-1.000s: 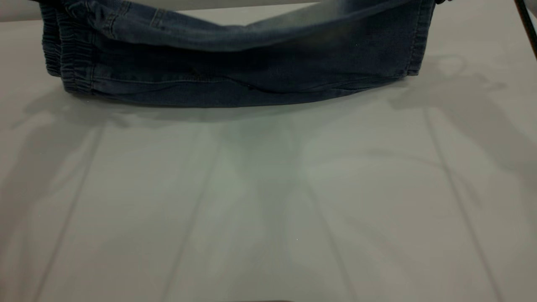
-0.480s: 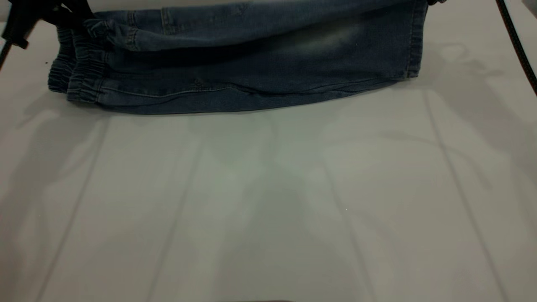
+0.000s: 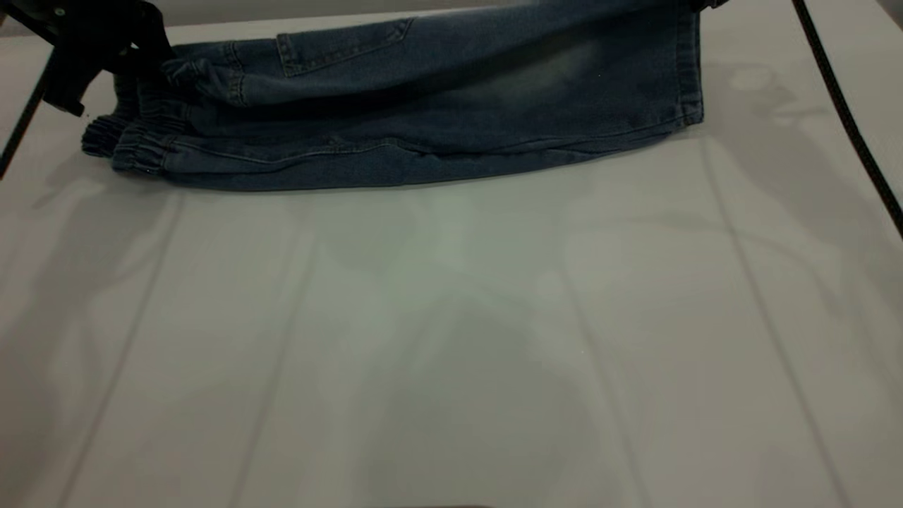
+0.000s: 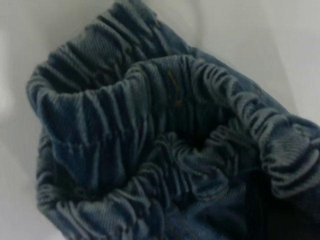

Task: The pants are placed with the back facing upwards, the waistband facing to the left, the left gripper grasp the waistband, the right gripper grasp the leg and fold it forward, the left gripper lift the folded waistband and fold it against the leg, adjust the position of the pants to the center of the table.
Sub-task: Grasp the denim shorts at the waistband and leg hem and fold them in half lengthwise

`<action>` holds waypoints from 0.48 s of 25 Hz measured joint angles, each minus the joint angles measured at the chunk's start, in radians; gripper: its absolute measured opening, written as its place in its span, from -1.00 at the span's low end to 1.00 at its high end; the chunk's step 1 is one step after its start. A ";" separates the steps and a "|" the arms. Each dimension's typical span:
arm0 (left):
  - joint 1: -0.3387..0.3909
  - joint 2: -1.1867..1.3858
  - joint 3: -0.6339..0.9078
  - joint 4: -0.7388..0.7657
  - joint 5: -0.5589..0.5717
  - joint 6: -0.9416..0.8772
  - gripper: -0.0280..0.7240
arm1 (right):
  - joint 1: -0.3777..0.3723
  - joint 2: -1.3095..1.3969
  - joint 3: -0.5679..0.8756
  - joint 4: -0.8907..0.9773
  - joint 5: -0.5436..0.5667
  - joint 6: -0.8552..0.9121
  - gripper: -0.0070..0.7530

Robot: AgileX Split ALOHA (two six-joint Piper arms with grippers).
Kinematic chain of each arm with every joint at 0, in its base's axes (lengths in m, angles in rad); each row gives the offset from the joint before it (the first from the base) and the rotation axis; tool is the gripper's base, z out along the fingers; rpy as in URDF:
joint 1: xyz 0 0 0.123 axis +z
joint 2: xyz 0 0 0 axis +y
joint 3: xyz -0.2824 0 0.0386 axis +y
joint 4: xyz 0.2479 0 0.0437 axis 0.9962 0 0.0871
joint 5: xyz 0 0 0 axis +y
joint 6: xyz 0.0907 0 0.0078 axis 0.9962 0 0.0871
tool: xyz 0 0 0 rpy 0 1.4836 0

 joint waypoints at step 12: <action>0.000 0.006 0.000 0.011 -0.055 0.056 0.19 | -0.002 0.001 0.000 -0.004 0.020 0.001 0.54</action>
